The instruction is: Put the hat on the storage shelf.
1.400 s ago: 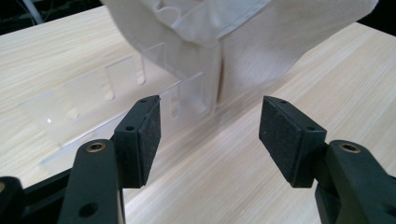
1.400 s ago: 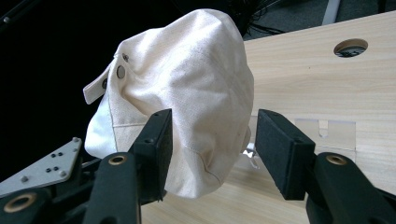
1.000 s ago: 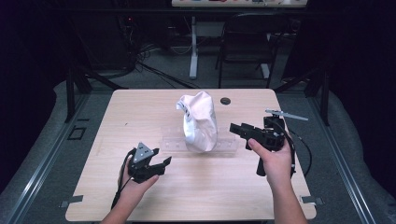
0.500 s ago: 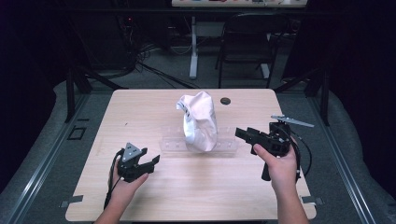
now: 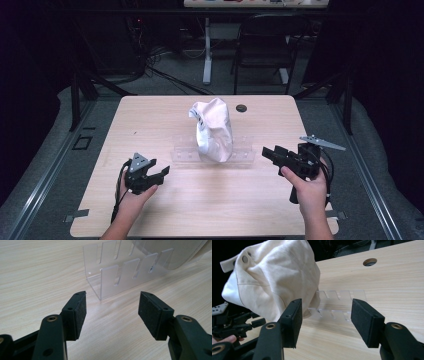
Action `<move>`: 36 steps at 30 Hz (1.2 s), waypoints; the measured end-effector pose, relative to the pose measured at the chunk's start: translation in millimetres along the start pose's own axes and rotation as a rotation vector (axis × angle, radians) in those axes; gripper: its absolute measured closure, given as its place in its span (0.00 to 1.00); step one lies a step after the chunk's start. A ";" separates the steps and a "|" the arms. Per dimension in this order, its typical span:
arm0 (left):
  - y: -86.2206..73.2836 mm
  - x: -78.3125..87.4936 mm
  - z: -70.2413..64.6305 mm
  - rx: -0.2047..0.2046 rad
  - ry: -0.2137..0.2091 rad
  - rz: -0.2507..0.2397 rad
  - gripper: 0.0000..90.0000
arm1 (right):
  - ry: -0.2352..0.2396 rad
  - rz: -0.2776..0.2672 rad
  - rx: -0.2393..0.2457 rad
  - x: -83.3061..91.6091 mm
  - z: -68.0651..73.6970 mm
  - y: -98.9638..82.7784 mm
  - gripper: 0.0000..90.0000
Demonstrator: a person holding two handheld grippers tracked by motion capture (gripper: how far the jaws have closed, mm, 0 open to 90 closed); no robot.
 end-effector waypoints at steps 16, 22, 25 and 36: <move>-4.3 -6.2 -11.1 -0.037 -0.021 0.020 0.45 | -0.064 -0.027 0.067 3.0 -20.1 -68.9 0.46; -4.6 -6.7 -11.5 -0.034 -0.023 0.020 0.44 | -0.127 -0.021 0.127 -2.6 -18.8 -87.9 0.45; -4.7 -7.1 -11.1 -0.034 -0.026 0.022 0.45 | -0.162 -0.017 0.138 -5.8 -20.3 -94.3 0.45; -5.5 -7.3 -11.9 -0.033 -0.026 0.023 0.45 | -0.233 0.003 0.183 -13.4 -24.2 -119.5 0.43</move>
Point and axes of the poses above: each handheld gripper's, and its own axes: x roughly backward along the jaws, y roughly out of its top, z roughly to its left, the point moved 2 cm from there along -x, roughly forward along the jaws, and after that the axes turned 14 degrees about x, right-handed, at the moved point
